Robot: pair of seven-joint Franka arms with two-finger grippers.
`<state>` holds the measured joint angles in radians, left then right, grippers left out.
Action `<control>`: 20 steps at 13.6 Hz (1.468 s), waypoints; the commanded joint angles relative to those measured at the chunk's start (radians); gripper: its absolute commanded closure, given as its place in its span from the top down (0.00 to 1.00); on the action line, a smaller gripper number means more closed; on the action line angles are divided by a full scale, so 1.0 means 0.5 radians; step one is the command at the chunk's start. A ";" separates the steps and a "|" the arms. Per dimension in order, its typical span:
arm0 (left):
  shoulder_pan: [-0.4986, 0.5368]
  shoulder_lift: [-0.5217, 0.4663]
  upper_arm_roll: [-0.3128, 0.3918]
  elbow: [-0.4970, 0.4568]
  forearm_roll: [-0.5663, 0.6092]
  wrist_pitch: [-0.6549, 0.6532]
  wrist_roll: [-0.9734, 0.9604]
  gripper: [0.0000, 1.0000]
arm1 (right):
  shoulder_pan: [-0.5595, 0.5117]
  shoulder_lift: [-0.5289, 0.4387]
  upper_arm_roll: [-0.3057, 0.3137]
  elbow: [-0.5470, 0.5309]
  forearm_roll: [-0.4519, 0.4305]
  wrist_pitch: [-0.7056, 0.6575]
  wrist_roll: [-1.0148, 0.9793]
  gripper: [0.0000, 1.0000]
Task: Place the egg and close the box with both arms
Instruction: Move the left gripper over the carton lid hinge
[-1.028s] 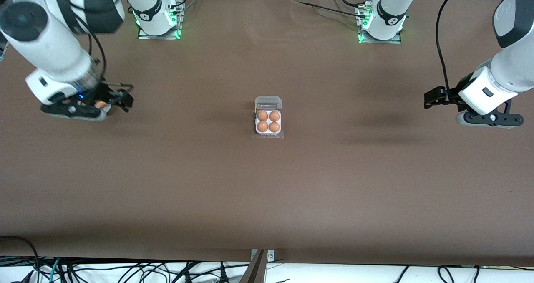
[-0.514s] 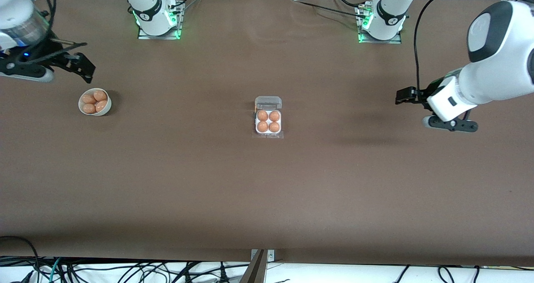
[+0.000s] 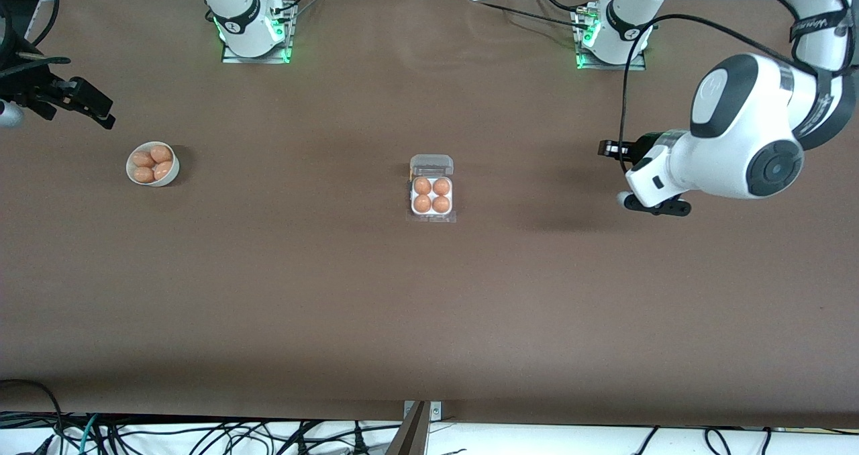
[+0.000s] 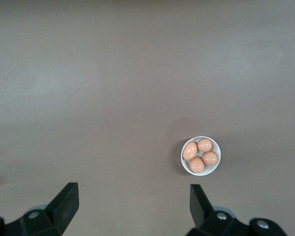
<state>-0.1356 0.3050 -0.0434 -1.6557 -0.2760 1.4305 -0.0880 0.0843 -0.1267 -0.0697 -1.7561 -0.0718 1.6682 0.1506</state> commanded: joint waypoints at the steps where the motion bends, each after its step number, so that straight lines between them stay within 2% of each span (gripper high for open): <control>1: -0.002 0.086 0.004 0.056 -0.077 -0.084 -0.060 0.22 | -0.009 0.023 0.020 0.045 0.042 -0.044 -0.016 1.00; 2: -0.008 0.120 0.004 0.056 -0.126 -0.118 -0.057 0.18 | -0.012 0.026 0.020 0.045 0.052 -0.044 -0.016 1.00; 4: -0.008 0.209 0.004 0.056 -0.300 -0.173 -0.051 0.00 | 0.000 0.029 0.017 0.045 0.058 -0.047 -0.016 1.00; 8: -0.109 0.341 0.001 0.065 -0.626 -0.186 -0.066 0.00 | 0.009 0.048 0.011 0.039 0.070 -0.044 -0.016 1.00; 12: -0.305 0.409 0.001 0.078 -0.748 -0.125 -0.216 0.00 | 0.022 0.054 0.011 0.039 0.095 -0.047 -0.016 1.00; 17: -0.667 0.427 0.004 0.090 -0.795 0.185 -0.814 0.00 | 0.034 0.085 0.023 0.042 0.095 -0.054 -0.016 1.00; 20: -0.766 0.531 0.001 0.230 -0.844 0.216 -0.984 0.00 | 0.037 0.085 0.029 0.042 0.095 -0.054 -0.016 1.00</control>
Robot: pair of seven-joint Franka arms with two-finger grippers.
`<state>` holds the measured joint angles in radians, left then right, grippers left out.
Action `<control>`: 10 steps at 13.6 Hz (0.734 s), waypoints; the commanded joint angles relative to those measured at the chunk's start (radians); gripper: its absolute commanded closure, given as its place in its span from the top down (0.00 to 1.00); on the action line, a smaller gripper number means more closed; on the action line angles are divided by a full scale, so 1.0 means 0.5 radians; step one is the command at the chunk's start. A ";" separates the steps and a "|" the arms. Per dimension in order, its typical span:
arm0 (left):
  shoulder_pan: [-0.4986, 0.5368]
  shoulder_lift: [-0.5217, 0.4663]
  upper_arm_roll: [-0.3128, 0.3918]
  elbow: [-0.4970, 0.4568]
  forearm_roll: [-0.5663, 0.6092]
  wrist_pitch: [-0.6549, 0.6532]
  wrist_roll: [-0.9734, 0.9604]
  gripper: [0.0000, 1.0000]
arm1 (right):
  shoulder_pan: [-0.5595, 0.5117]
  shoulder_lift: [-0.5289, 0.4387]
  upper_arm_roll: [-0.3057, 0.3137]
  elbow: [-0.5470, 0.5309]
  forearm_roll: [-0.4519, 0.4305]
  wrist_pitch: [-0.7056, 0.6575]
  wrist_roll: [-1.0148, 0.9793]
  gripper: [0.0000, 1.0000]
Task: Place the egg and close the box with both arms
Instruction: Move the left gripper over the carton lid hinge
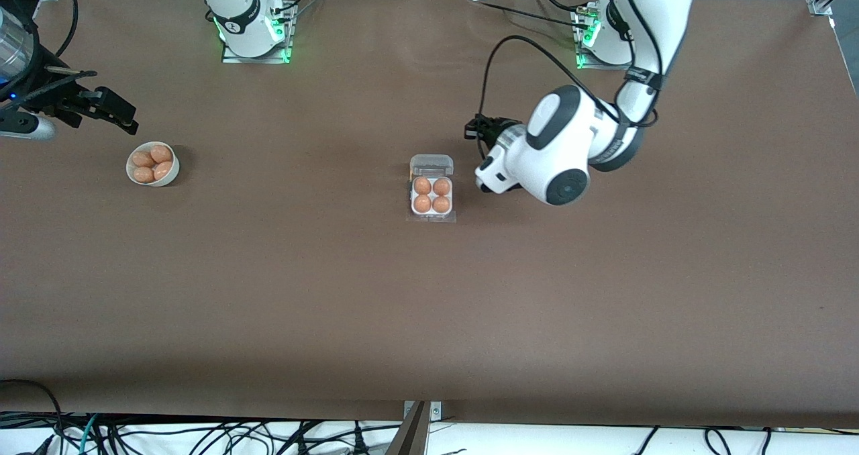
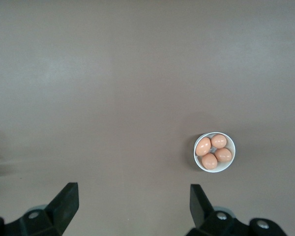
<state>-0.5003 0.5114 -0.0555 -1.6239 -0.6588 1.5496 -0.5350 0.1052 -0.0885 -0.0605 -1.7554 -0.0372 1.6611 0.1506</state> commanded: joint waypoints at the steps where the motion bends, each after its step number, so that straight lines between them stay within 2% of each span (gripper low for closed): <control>1: -0.109 0.158 0.028 0.222 -0.109 -0.019 -0.129 0.00 | -0.005 0.008 0.014 0.038 0.025 -0.042 -0.016 1.00; 4: -0.183 0.268 0.028 0.330 -0.121 0.006 -0.237 0.00 | -0.005 0.008 0.010 0.041 0.025 -0.052 -0.019 1.00; 10: -0.309 0.364 0.028 0.333 -0.112 0.168 -0.231 0.00 | -0.005 0.008 0.010 0.038 0.025 -0.055 -0.025 1.00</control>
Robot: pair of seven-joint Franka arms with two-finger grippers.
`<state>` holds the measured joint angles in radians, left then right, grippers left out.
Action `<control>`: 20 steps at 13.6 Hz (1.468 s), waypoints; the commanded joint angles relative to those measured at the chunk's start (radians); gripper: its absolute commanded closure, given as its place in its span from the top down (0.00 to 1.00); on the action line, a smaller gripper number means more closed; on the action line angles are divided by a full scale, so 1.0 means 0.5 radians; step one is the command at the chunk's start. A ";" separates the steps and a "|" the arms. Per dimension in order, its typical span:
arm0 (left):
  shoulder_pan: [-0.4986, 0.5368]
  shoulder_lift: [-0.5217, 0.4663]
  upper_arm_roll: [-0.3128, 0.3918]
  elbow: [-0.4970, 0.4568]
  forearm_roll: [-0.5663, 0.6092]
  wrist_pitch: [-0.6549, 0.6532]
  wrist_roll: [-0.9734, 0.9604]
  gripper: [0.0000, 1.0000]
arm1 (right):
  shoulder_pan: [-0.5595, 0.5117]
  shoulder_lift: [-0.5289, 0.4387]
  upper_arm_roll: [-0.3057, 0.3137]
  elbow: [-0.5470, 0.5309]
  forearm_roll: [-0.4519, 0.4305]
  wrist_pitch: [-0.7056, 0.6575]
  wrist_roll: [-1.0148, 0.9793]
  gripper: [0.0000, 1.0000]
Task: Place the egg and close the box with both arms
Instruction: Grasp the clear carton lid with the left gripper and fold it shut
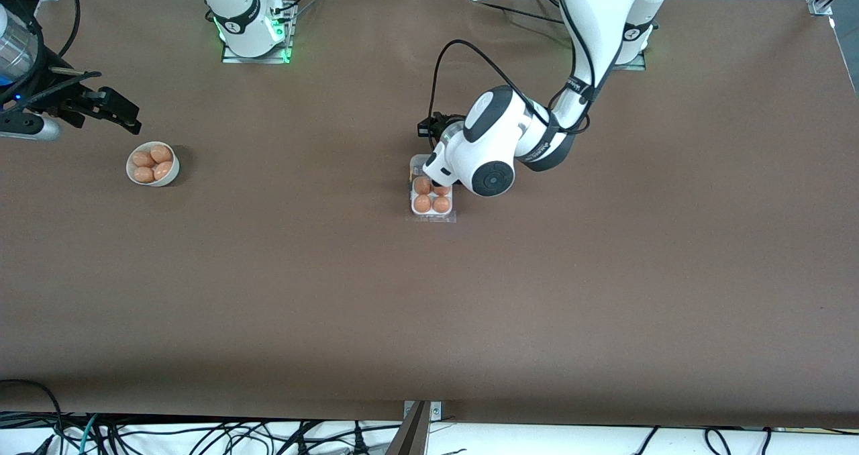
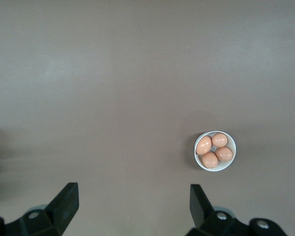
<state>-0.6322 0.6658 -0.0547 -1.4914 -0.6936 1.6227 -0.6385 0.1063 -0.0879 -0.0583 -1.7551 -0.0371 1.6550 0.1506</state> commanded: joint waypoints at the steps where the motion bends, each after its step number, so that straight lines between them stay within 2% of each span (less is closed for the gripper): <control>1: -0.055 0.058 0.027 0.071 -0.030 0.052 -0.021 0.00 | -0.007 0.007 0.006 0.037 0.025 -0.043 -0.025 1.00; 7: -0.122 0.107 0.036 0.071 0.028 0.169 -0.021 0.00 | -0.007 0.007 0.006 0.037 0.025 -0.043 -0.028 1.00; 20: -0.098 0.110 0.103 0.127 0.154 0.374 -0.061 0.00 | -0.007 0.007 0.006 0.040 0.025 -0.070 -0.047 1.00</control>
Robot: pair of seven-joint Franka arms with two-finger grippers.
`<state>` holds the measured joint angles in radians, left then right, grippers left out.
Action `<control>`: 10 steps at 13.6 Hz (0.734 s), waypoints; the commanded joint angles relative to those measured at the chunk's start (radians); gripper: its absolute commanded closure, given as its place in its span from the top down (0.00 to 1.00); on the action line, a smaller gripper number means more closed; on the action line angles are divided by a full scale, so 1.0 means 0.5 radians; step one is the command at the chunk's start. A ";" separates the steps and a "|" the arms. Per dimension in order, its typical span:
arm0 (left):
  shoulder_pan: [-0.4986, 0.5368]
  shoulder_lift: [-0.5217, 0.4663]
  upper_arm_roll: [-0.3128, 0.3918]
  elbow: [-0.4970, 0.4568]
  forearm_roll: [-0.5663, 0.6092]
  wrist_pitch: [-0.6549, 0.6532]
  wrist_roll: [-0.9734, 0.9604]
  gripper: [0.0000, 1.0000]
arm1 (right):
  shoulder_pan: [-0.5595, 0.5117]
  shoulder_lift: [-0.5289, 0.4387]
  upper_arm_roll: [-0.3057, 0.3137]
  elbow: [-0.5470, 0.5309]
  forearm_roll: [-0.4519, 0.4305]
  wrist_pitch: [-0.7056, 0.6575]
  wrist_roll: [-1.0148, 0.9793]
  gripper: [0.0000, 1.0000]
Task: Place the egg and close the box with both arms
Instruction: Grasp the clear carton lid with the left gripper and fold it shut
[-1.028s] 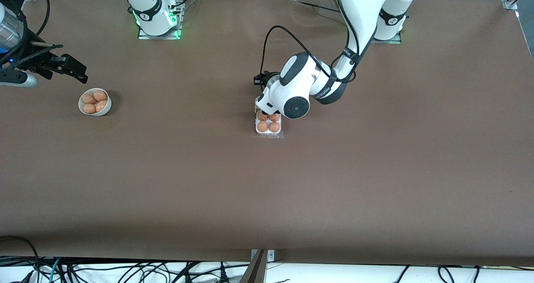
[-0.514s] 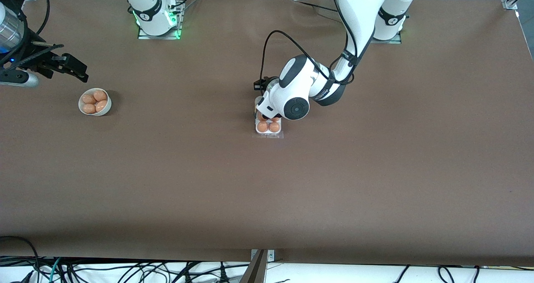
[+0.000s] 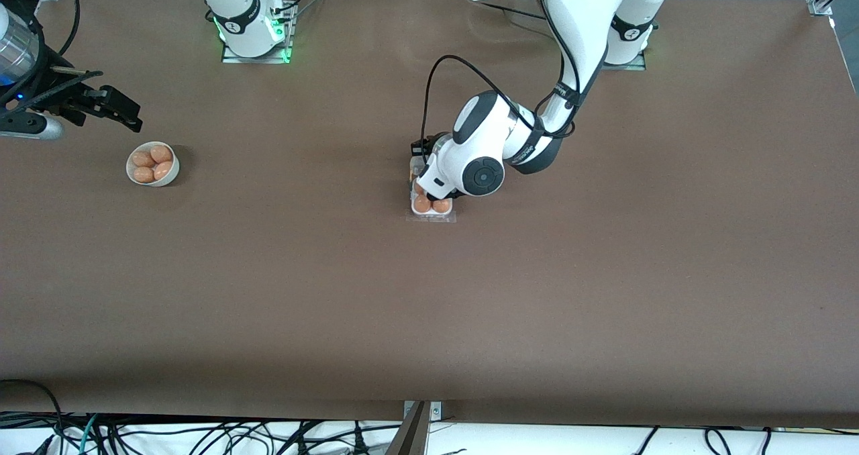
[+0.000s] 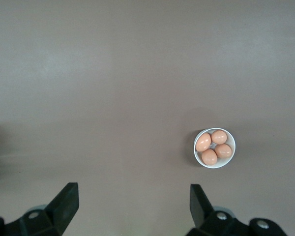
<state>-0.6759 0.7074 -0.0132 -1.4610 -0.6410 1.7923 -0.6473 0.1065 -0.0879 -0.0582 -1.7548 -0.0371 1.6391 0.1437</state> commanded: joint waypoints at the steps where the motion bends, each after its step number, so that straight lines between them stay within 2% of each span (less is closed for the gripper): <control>1: -0.004 0.027 0.020 0.078 0.049 0.045 -0.043 0.00 | -0.007 0.010 0.006 0.037 0.025 -0.041 -0.033 1.00; 6: -0.001 0.033 0.069 0.154 0.061 0.048 -0.040 0.00 | -0.007 0.010 0.006 0.040 0.025 -0.038 -0.033 1.00; 10: -0.004 0.064 0.088 0.170 0.095 0.155 -0.037 0.00 | -0.007 0.010 0.006 0.037 0.025 -0.038 -0.036 1.00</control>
<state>-0.6733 0.7084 0.0294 -1.4144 -0.6211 1.8543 -0.6484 0.1065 -0.0877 -0.0581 -1.7546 -0.0371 1.6374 0.1423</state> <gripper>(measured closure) 0.991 0.000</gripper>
